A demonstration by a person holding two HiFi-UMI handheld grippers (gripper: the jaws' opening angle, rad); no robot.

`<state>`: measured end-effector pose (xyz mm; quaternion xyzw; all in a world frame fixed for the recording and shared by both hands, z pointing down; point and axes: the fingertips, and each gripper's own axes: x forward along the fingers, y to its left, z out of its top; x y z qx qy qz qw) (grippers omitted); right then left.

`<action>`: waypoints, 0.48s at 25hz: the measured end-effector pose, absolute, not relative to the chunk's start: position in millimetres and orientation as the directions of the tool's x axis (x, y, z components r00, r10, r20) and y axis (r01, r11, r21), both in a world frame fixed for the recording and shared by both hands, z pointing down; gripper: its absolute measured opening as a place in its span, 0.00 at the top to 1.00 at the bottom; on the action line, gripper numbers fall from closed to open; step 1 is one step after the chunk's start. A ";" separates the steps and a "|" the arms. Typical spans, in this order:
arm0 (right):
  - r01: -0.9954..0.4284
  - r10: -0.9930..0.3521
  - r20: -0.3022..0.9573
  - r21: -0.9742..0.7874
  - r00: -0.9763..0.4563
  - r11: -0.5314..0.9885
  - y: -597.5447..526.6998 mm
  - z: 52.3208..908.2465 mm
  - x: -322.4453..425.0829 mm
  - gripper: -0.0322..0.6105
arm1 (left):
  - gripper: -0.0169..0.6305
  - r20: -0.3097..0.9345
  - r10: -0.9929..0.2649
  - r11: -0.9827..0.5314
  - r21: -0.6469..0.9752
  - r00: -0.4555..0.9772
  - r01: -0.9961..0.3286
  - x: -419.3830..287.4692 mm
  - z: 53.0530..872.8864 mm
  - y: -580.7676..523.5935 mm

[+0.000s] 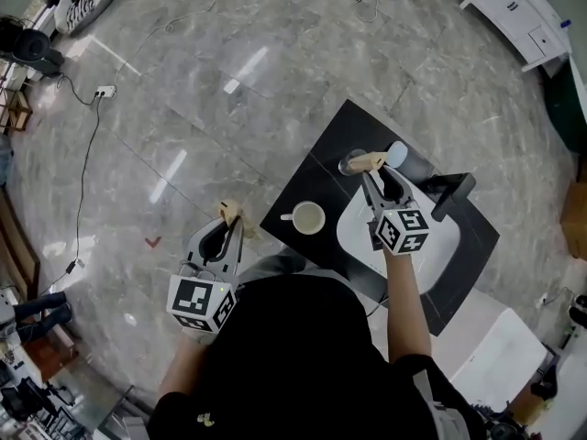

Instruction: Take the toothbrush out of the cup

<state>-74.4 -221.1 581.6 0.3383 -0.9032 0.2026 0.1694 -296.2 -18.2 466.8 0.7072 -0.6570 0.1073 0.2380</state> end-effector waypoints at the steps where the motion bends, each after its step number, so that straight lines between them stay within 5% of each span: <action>1: -0.685 -0.546 0.446 -0.249 -0.709 0.685 -224.2 584.7 -76.9 0.70 | 0.91 0.466 -0.877 -0.025 0.196 0.116 -0.980 -298.6 468.7 -19.6; 6: -0.722 -0.585 0.455 -0.224 -0.671 0.655 -237.5 591.3 -81.1 0.70 | 0.91 0.473 -0.873 -0.026 0.200 0.120 -0.979 -309.5 475.3 -21.9; 12: -0.745 -0.607 0.475 -0.182 -0.638 0.641 -239.7 592.0 -82.9 0.83 | 0.91 0.474 -0.873 -0.017 0.214 0.118 -0.977 -319.7 481.1 -20.0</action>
